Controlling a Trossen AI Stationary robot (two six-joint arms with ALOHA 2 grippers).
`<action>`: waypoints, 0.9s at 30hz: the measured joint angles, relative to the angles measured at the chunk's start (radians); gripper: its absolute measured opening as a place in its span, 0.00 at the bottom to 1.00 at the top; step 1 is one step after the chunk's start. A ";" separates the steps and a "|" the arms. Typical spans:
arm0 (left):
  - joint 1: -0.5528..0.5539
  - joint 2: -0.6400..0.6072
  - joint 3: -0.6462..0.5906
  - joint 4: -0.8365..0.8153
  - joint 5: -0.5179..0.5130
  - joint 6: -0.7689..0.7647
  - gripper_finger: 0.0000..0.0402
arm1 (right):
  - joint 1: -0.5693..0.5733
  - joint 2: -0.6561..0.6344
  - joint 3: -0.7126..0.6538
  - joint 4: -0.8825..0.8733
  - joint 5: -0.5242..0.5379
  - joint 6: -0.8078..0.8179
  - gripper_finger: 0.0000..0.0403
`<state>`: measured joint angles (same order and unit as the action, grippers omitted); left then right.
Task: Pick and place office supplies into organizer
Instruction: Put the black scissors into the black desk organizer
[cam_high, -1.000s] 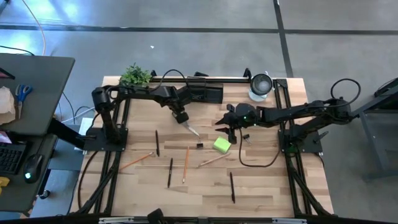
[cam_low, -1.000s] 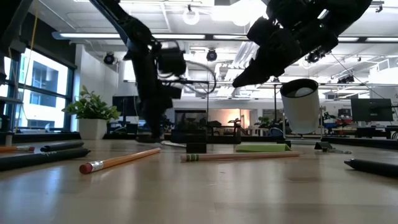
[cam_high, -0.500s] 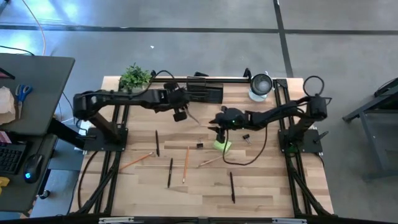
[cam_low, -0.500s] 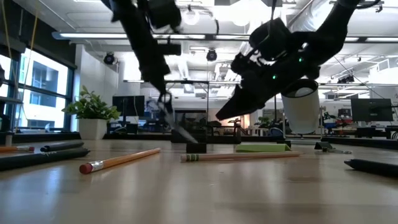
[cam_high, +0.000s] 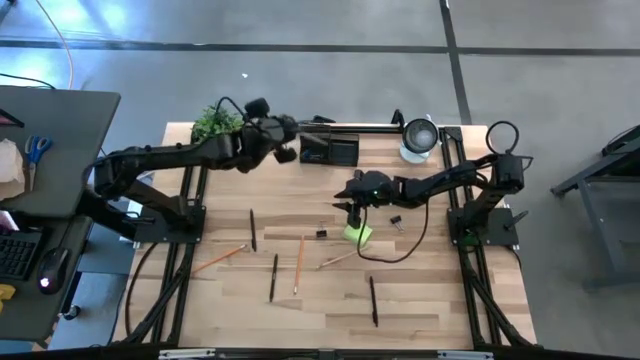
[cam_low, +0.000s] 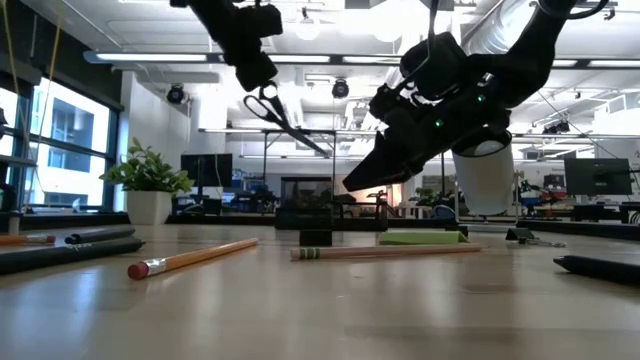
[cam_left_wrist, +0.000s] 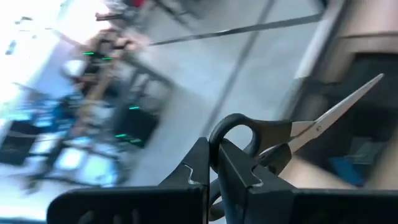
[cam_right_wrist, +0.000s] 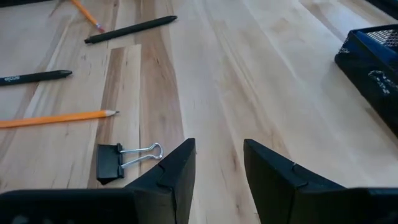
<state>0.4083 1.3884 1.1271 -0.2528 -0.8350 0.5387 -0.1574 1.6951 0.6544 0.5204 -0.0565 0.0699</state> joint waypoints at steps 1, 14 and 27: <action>0.011 0.000 0.000 0.028 -0.015 0.035 0.00 | 0.000 0.000 0.000 0.001 -0.008 0.001 0.32; 0.112 0.064 0.000 0.071 0.010 0.104 0.00 | 0.003 0.000 0.000 -0.018 -0.024 0.023 0.32; 0.115 0.202 0.000 0.153 0.024 0.130 0.04 | 0.049 0.000 0.000 -0.041 -0.028 0.064 0.32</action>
<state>0.5236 1.5906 1.1267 -0.0997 -0.8109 0.6683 -0.1083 1.6947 0.6544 0.4792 -0.0847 0.1339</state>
